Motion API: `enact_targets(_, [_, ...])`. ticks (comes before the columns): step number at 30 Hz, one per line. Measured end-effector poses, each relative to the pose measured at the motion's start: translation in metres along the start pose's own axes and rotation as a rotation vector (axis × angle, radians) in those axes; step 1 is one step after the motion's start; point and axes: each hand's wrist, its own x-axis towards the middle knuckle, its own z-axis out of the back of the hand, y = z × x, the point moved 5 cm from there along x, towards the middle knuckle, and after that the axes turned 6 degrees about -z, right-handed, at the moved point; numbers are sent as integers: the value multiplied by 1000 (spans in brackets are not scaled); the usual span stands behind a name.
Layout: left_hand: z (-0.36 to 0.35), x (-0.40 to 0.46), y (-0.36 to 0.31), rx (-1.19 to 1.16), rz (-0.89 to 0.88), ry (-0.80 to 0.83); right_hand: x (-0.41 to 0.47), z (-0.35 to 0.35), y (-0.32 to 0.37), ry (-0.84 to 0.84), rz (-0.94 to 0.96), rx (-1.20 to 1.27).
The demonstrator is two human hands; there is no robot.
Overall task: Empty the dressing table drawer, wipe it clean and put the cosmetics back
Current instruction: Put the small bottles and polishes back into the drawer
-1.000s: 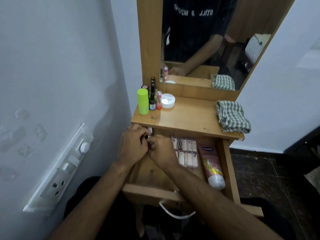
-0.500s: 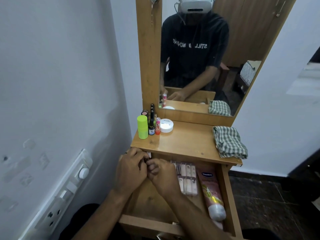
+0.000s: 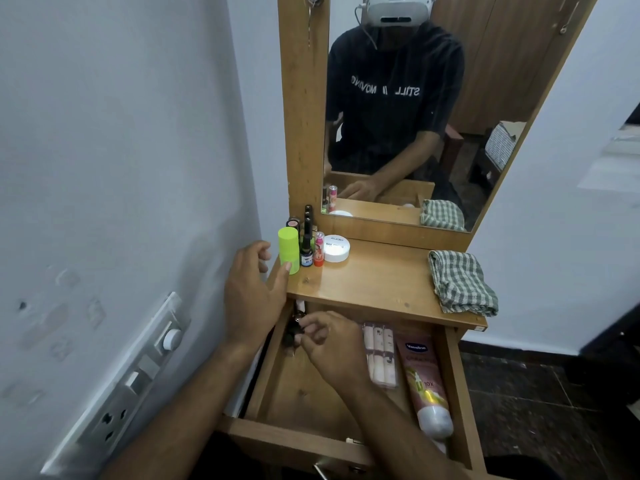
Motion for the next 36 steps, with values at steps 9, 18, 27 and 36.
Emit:
enact_targets(9, [-22,22,7,0,58,80,65,59,63,-297,212,-63])
enact_targets(18, [-27,35,12,-41,50,58,122,48,70,-194,252,-399])
enact_targets(27, [-27,38,4,-10,-16,59,121,50,73,-215,207,-276])
enact_targets(36, [9,13,-21,-159,-17,-46,60,83,59,-214,230,-58])
